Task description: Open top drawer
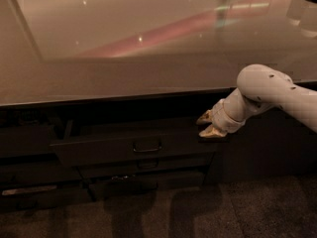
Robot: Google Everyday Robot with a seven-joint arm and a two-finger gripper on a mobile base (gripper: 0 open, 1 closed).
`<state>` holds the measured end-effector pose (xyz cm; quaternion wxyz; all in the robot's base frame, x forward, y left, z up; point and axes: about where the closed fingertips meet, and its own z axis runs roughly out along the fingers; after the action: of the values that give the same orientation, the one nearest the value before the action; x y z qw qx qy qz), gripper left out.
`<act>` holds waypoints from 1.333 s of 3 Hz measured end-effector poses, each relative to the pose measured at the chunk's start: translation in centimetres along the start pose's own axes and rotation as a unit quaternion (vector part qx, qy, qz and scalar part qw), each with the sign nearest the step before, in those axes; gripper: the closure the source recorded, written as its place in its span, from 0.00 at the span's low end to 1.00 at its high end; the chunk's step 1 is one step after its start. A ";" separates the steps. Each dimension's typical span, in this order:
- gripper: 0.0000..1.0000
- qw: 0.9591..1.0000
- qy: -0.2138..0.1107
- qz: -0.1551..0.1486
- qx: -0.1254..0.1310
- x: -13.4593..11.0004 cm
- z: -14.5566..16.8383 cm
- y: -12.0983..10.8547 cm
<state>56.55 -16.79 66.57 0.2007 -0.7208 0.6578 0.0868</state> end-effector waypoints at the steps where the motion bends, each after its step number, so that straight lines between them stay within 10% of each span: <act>1: 1.00 0.999 0.001 -0.022 0.028 -0.2 -0.5 2.4; 4: 1.00 0.999 0.000 -0.026 0.028 -0.6 -1.0 3.5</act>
Offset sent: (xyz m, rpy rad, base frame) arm -0.1690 0.0075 -0.1179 -0.0253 0.0476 0.0871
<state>52.94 -16.78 67.08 0.2228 -0.7317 0.6410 0.0636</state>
